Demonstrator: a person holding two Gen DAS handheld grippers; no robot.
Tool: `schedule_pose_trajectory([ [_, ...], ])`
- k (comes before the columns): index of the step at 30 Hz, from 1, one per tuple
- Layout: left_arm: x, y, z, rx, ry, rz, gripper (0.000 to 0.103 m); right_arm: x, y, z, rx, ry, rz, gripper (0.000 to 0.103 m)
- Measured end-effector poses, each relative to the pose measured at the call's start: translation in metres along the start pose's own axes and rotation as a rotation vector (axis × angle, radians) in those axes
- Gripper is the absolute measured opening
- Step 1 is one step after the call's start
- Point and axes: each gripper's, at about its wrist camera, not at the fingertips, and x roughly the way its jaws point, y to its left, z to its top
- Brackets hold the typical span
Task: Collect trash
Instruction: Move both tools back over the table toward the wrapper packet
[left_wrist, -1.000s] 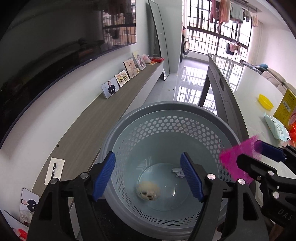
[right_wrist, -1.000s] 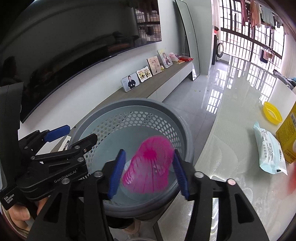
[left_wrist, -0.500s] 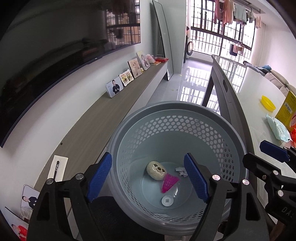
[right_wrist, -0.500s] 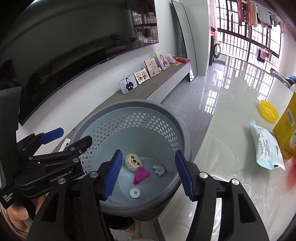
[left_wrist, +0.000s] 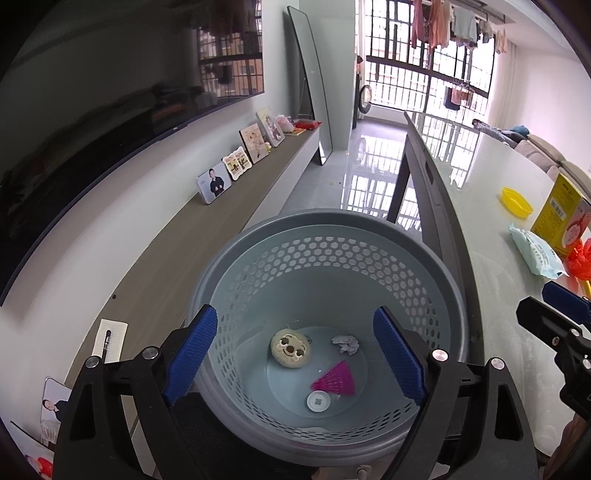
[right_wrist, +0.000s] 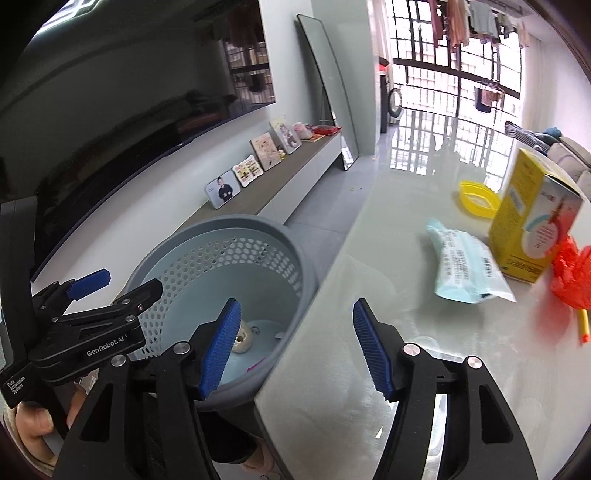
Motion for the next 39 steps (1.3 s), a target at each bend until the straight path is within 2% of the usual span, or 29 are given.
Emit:
schedule_pose_trajectory([
  [12,-0.011,-0.044,0.003,0.054,-0.026,-0.073,0.087,-0.044,-0.048,-0.018,0.073,-0.057,-0.094,0.063],
  [27,-0.024,-0.127,0.008,0.144,-0.041,-0.152,0.088,-0.107,-0.147,-0.053,0.193,-0.104,-0.227,0.065],
  [39,-0.03,-0.19,0.009,0.211,-0.037,-0.198,0.088,-0.132,-0.218,-0.068,0.251,-0.11,-0.307,0.065],
])
